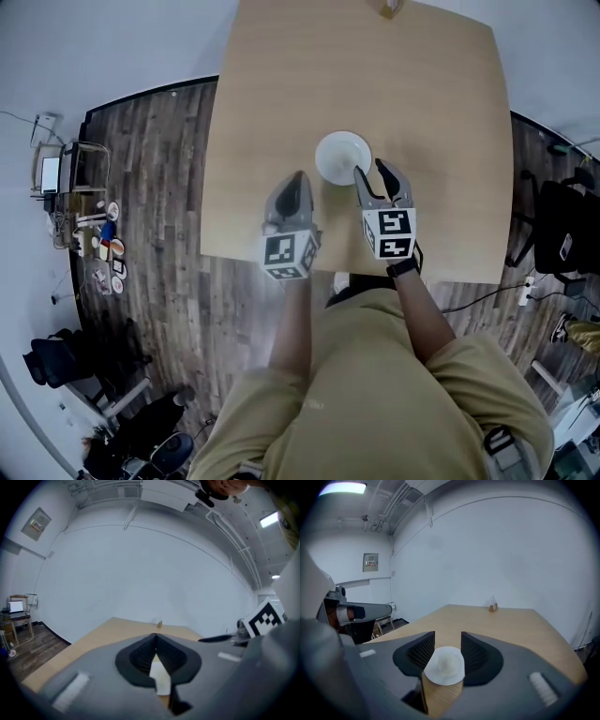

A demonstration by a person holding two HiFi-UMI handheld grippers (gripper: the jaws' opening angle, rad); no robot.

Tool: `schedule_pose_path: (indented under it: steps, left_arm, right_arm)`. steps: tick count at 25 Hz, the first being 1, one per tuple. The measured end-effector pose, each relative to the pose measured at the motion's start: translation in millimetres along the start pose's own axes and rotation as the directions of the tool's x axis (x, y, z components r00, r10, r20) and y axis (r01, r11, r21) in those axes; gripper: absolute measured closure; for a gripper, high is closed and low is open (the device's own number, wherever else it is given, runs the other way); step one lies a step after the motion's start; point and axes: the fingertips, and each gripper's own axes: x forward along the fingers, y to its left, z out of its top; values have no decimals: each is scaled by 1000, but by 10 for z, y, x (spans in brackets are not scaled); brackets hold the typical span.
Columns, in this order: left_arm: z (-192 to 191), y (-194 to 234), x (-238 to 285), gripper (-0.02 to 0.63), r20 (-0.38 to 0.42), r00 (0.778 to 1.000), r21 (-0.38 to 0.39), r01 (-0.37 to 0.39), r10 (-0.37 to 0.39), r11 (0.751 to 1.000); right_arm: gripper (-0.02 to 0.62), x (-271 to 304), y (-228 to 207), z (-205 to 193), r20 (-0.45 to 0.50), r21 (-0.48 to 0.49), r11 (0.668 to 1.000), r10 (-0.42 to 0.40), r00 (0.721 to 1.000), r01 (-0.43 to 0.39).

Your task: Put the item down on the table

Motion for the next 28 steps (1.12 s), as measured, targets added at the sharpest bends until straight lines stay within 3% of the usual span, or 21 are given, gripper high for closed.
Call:
schedule_pose_path:
  steps: [9, 18, 24, 28]
  left_arm:
    - [387, 26, -410, 604, 72, 997, 54, -32, 29, 998]
    - [729, -168, -764, 604, 144, 990, 115, -23, 6, 993]
    - [925, -275, -975, 604, 188, 982, 151, -19, -10, 988]
    - [974, -249, -1092, 604, 205, 979, 152, -30, -2, 988]
  right_arm:
    - [474, -605, 58, 433, 130, -13, 1000, -14, 991, 16]
    - [561, -1121, 173, 797, 237, -60, 997, -24, 971, 39]
    - [589, -1386, 301, 1047, 300, -141, 986, -47, 953, 93]
    - [591, -1539, 388, 1166, 336, -138, 986, -41, 941, 93]
